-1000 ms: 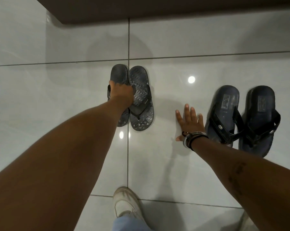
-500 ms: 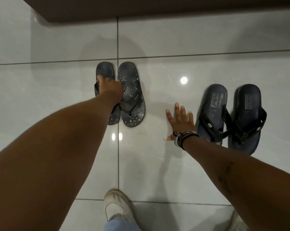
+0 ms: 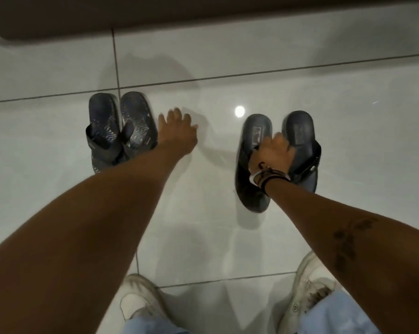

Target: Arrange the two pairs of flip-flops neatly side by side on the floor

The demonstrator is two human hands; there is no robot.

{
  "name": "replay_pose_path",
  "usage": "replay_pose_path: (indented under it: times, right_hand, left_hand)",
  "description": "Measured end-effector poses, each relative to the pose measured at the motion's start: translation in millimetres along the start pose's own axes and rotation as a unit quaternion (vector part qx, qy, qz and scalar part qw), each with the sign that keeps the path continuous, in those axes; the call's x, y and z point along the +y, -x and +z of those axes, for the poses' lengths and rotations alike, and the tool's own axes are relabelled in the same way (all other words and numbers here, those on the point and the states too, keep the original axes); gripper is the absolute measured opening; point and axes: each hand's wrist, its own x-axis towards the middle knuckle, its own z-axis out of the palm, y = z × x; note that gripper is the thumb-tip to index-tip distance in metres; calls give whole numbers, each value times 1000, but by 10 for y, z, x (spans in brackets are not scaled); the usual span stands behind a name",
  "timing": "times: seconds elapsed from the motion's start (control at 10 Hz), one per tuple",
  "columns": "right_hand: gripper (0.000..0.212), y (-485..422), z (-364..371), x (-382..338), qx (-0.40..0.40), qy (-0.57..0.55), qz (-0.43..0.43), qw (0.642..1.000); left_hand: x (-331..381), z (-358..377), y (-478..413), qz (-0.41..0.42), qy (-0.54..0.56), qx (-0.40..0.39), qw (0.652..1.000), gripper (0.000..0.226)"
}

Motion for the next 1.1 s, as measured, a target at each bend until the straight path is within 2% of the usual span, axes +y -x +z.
replay_pose_path:
  times: [0.1,0.2,0.3,0.4,0.5,0.6,0.8,1.1]
  right_hand:
    - [42,-127,141,372,-72,23,160,984]
    - [27,-121,149,478,-141,27,156,977]
    - [36,-103,18,493,-138,-5,96,986]
    - [26,-148,-155,545,-137,12,29,990]
    - [15,-390,-344,696,-116,28,-13,993]
    - [12,-757,-553,841,-87,39,-37,995]
    - [12,-1216,-667,1014,-96,110,-33,989]
    - [9,-1201,-608,994,-45,28,-8,999]
  left_hand:
    - [400,40,-19,21,33,-26,999,59]
    - [689,97,-26,24,51,-54,997,59]
    - [860,158,-22,7,39,-89,995,61]
    - [984,180,-36,-35,36,-112,992,64]
    - [1120,155,-66,-62,44,-114,990,67]
    - [1208,194,-75,-74,49,-119,989,72]
    - [1275,277,-106,-77,46,-95,991,76]
    - [1203,147,-189,-65,63,-140,986,78]
